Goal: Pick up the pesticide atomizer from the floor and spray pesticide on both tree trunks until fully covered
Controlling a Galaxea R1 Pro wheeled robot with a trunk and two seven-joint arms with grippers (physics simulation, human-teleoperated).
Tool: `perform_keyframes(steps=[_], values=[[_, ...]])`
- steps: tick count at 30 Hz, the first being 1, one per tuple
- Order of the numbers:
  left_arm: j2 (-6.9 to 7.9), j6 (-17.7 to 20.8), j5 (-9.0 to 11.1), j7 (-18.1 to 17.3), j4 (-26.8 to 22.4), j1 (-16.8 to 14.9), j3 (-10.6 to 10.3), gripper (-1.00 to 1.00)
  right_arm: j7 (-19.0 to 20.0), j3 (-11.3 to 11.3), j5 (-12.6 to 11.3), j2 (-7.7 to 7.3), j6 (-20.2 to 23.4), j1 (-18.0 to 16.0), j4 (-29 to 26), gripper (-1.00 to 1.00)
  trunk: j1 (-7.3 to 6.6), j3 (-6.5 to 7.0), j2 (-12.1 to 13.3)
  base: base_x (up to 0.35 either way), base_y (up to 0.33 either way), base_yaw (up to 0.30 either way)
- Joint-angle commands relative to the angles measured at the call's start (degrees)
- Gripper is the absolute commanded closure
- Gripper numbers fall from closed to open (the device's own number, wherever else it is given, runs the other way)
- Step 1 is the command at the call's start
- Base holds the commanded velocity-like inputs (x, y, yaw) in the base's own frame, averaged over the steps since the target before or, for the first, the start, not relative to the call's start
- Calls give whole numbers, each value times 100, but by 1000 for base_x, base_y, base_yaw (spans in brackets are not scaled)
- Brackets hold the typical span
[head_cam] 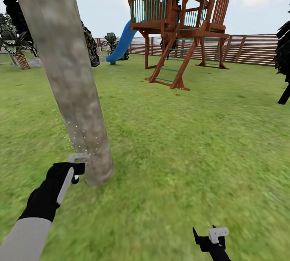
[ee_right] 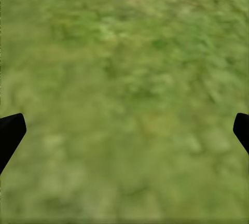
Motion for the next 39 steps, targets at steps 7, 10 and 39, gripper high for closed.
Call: perform_keyframes(steps=[7,10,39], values=[[-332,109,-27,8,-672,-97,-273,100,0,0,0,0,1,0,0,-100,0,0,0,-95,0,0],[-268,488,-33,7,-712,-277,-139,100,-2,0,0,0,4,3,0,-100,0,0,0,-2,0,0],[-114,813,102,0,-1420,-1052,-148,100,-4,0,0,0,7,0,0,-100,0,0,0,0,0,0]])
